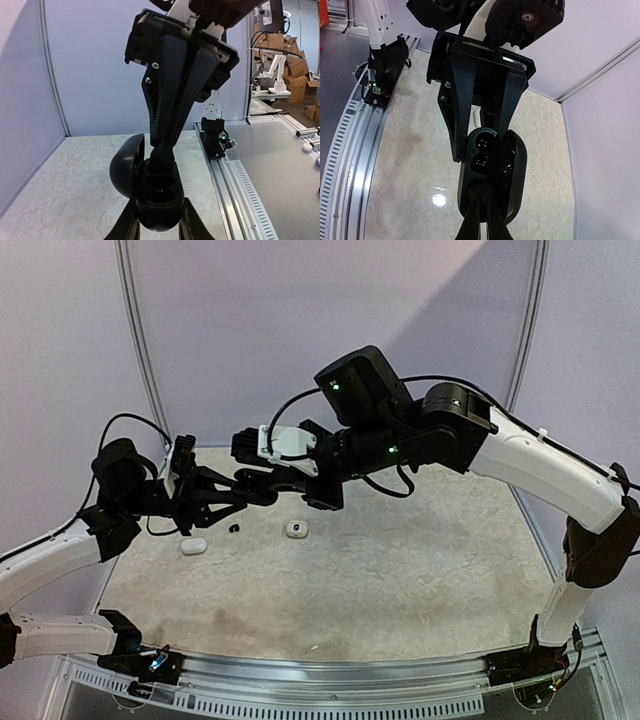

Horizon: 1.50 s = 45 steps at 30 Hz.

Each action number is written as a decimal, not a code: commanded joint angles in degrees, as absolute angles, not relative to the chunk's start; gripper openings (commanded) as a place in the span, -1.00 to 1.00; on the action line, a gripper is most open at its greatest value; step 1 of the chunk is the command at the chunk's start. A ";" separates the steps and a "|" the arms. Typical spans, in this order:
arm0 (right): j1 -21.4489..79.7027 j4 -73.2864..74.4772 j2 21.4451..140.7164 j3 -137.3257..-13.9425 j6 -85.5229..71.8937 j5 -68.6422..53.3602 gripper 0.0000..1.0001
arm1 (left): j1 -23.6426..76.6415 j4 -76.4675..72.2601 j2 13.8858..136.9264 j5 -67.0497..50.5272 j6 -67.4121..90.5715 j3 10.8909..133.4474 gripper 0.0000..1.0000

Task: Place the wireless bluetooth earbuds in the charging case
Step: Insert the right earbud into the right side groove of the charging case, then pick up the left earbud from the corner of the board.

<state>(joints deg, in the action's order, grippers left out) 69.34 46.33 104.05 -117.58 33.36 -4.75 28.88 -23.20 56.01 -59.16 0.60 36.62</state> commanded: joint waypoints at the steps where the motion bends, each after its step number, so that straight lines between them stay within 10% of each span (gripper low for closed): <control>1: 69.69 48.31 105.61 -118.87 34.69 -3.28 -1.00 | 29.19 -23.64 56.34 -59.73 0.09 38.32 -1.00; 23: 69.68 46.98 106.02 -119.09 34.25 -0.45 -0.48 | 29.03 -24.67 55.52 -58.57 1.78 37.09 -1.00; 45: 61.50 14.99 94.70 -101.02 7.98 -5.61 0.36 | 24.41 -20.26 50.12 -31.19 15.85 34.52 -1.00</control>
